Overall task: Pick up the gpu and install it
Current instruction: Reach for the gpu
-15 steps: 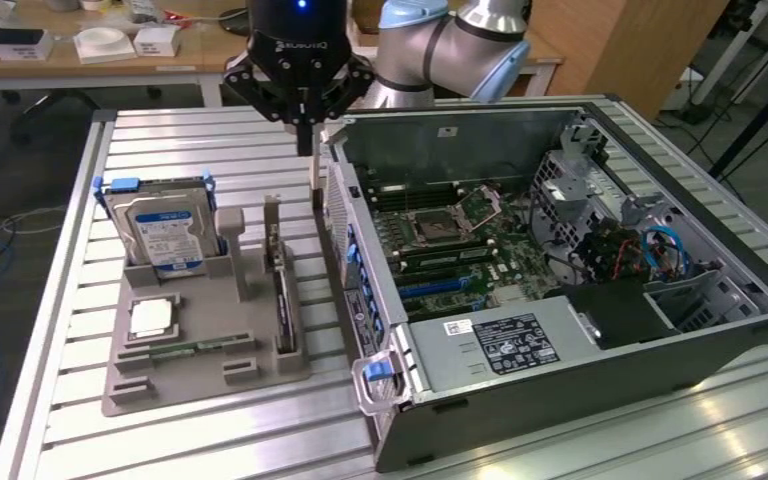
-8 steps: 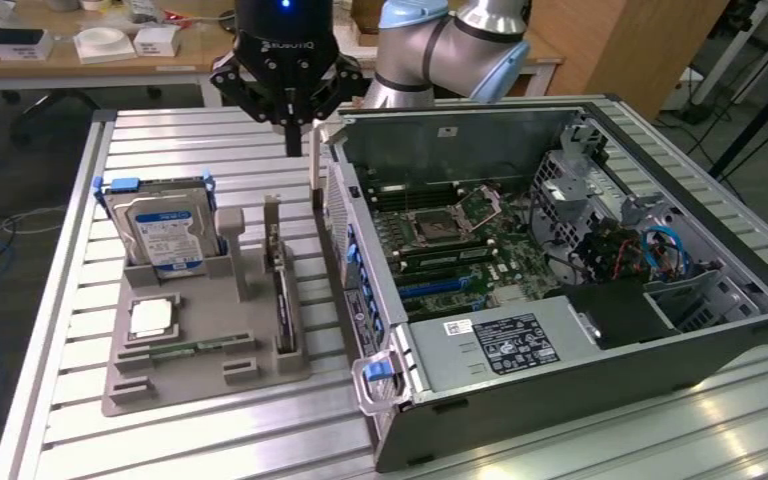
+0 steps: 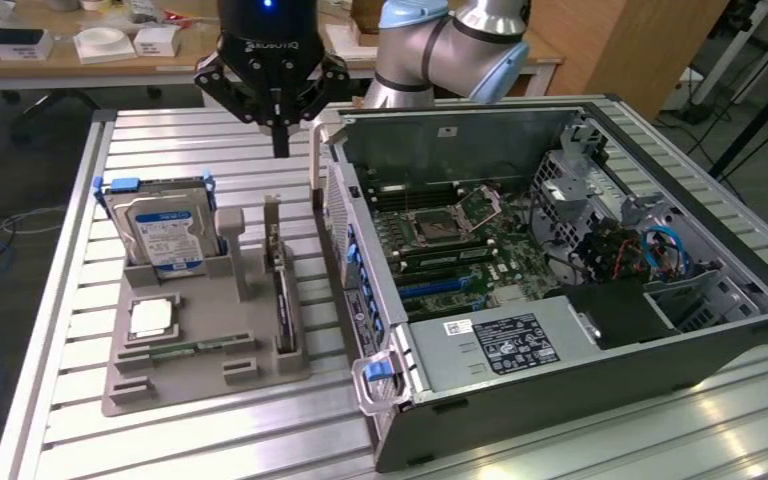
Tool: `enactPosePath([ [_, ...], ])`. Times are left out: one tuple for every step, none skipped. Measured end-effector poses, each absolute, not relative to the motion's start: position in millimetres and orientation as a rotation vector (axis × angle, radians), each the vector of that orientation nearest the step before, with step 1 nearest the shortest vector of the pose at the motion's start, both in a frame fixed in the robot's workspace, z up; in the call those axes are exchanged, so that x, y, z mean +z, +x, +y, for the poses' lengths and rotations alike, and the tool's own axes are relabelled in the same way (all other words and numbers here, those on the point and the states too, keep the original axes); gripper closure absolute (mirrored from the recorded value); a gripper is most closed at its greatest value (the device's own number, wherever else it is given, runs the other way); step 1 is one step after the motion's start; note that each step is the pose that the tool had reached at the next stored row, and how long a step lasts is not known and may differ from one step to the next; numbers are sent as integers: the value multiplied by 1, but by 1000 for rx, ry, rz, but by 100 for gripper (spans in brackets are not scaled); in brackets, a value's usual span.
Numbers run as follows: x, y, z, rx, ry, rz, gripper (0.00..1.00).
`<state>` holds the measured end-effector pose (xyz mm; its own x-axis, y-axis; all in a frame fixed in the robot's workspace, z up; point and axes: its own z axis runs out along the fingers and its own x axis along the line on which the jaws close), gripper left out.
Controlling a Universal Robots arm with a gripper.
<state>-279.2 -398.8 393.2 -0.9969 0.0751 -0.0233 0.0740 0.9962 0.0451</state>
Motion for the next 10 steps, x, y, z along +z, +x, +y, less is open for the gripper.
enactPosePath([
  [393, -281, -399, 69, 116, 3114, 89],
  [393, -282, -399, 69, 116, 3114, 89],
  [393, -283, -399, 69, 116, 3114, 89],
  [393, -285, -399, 69, 116, 3114, 89],
  [393, -286, -399, 69, 116, 3114, 89],
  [393, -287, -399, 69, 116, 3114, 89],
  [393, -288, -399, 69, 116, 3114, 89],
  [393, -289, -399, 69, 116, 3114, 89],
  [393, -290, -399, 69, 116, 3114, 89],
  [393, -292, -399, 69, 116, 3114, 89],
])
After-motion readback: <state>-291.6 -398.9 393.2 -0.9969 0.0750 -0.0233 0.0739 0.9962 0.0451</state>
